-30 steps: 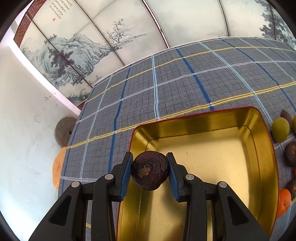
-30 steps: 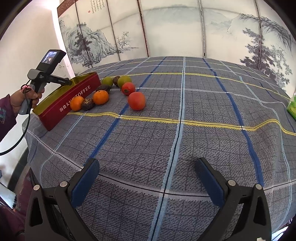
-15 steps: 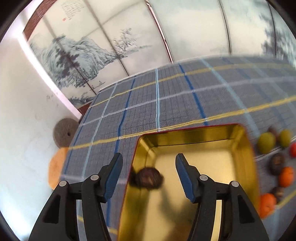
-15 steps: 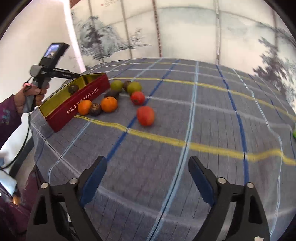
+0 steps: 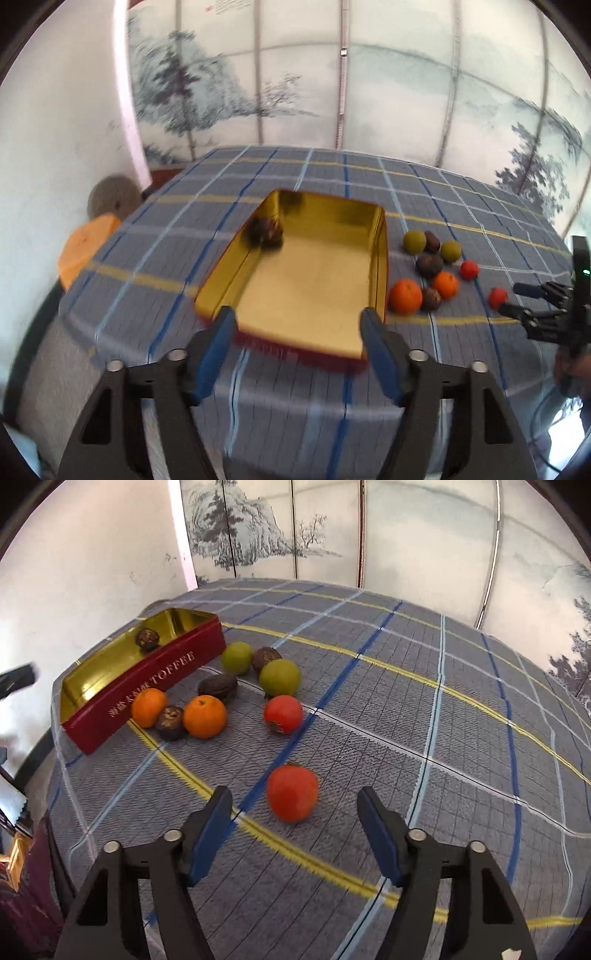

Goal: Organize fruits
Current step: 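Withdraw the left tool while the right tool grasps a small red fruit, then lower the red fruit into the tin and open the right tool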

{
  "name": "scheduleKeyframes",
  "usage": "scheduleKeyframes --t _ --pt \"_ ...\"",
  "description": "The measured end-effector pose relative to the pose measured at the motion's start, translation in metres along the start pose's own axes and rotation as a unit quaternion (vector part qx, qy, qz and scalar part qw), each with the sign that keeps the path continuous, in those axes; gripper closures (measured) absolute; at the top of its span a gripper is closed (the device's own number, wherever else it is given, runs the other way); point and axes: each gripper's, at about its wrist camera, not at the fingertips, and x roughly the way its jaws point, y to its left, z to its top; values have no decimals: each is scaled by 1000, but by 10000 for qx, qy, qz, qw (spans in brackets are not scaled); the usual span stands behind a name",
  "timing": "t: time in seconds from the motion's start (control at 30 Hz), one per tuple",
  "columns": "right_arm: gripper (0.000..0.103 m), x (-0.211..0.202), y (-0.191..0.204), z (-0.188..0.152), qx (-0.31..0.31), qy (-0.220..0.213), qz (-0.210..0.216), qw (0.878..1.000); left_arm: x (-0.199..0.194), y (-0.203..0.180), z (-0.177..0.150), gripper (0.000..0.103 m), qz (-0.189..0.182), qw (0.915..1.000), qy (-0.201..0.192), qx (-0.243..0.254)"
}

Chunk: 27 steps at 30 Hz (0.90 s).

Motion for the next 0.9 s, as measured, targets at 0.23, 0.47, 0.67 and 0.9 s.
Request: scheduleKeyframes --t 0.23,0.47,0.67,0.9 --pt "68 21 -3 6 -67 346 77 9993 -17 8 -27 29 -164 9991 161 -356" --pt "75 -19 34 41 -94 -172 703 9973 -19 -2 -33 29 365 9993 -60 -36" --pt "75 -15 119 117 -460 -466 1901 9796 -16 0 -42 29 243 9996 118 -115" --pt "74 63 190 157 -871 52 1907 9778 -27 3 -52 29 209 9996 203 34"
